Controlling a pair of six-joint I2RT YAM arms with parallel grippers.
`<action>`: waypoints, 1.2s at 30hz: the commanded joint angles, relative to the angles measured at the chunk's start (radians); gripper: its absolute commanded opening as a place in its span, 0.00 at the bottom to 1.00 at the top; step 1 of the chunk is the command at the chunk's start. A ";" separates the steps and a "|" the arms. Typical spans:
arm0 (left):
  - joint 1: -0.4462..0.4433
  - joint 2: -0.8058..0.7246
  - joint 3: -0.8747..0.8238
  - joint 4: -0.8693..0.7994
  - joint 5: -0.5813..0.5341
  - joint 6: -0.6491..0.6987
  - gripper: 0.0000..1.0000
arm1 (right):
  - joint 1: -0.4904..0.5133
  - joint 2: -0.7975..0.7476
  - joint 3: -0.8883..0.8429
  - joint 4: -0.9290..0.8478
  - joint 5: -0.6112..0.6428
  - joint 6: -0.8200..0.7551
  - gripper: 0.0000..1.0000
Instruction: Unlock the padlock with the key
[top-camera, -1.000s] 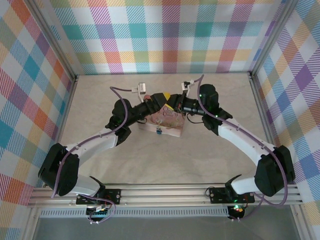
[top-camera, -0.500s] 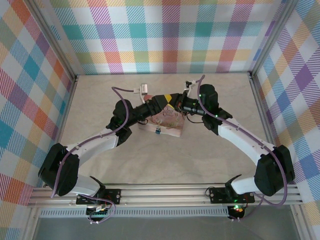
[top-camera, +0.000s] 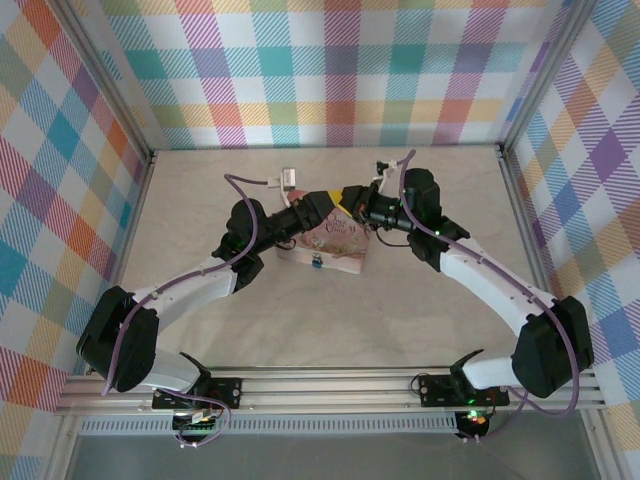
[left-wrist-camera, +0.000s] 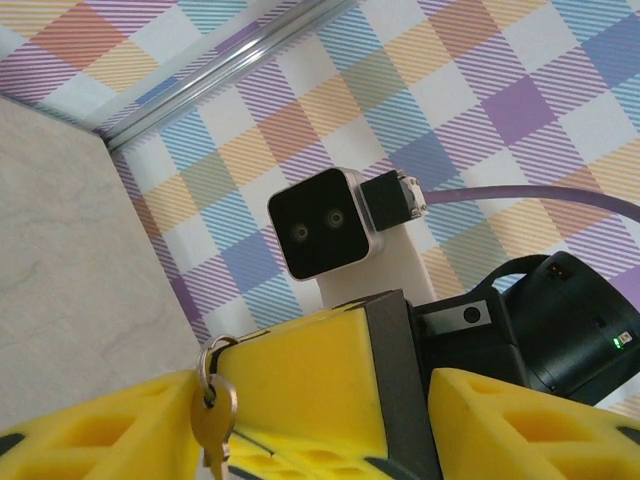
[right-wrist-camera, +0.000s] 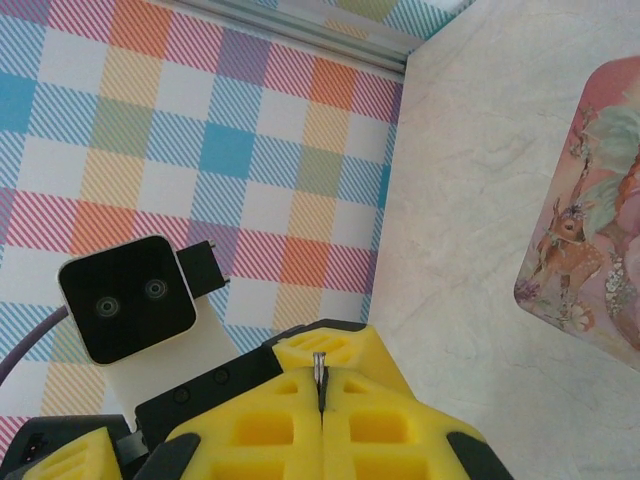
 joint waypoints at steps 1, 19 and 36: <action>-0.015 0.003 0.017 0.038 0.017 -0.002 0.54 | -0.009 -0.020 0.010 -0.020 0.023 -0.022 0.00; -0.015 -0.004 0.014 -0.033 0.004 0.036 0.00 | -0.015 -0.040 0.013 -0.050 0.023 -0.041 0.00; -0.016 -0.053 0.011 -0.169 -0.038 0.137 0.17 | -0.032 -0.063 0.014 -0.090 -0.011 -0.071 0.00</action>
